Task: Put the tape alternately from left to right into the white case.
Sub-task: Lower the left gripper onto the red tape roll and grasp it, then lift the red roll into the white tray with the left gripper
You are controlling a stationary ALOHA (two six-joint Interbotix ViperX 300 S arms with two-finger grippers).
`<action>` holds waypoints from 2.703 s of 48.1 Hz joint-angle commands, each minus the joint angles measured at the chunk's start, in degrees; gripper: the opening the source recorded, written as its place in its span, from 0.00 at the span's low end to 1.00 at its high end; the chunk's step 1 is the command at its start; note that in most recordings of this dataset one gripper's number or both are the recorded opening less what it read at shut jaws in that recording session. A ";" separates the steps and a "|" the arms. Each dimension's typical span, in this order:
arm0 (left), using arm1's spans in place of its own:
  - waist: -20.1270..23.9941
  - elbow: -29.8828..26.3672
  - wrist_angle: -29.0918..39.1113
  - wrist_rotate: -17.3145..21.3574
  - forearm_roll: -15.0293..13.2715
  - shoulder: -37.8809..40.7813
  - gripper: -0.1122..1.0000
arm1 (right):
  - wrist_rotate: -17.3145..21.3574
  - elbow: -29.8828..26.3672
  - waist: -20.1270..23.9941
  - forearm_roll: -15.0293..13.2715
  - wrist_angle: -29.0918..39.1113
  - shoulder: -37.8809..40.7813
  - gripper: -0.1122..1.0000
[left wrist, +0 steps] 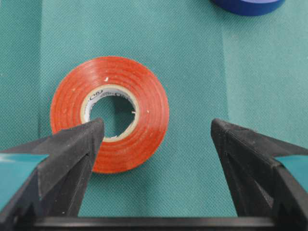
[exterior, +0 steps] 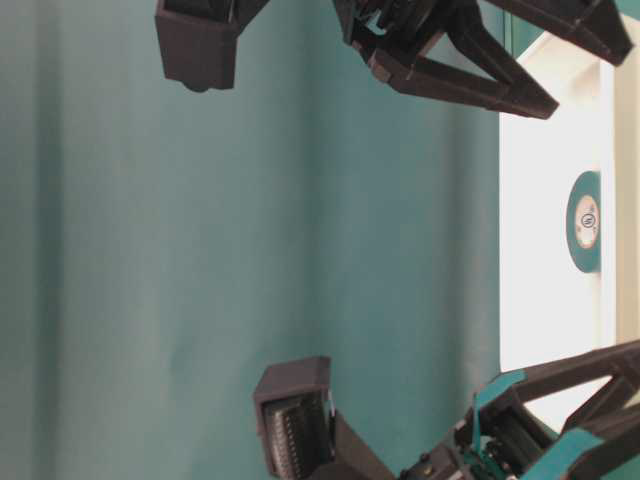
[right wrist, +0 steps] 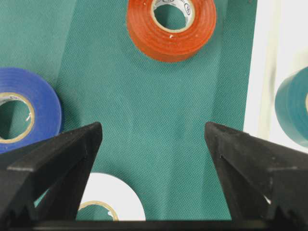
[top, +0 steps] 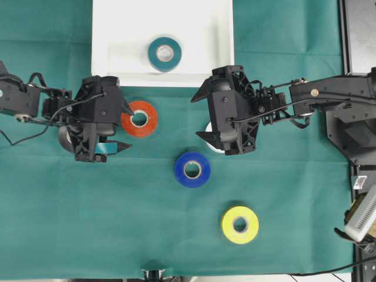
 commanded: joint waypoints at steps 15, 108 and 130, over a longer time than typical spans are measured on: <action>0.44 -4.31 -0.53 0.44 0.09 5.01 0.97 | 0.09 -0.09 0.18 0.09 -0.62 -1.23 0.76; 1.67 -6.24 14.24 0.44 0.26 -5.89 0.35 | 0.09 0.88 0.18 0.09 -2.46 -1.23 0.76; 12.74 -6.50 14.85 6.42 0.35 -5.54 0.35 | 0.09 1.41 0.18 0.09 -3.25 -1.23 0.76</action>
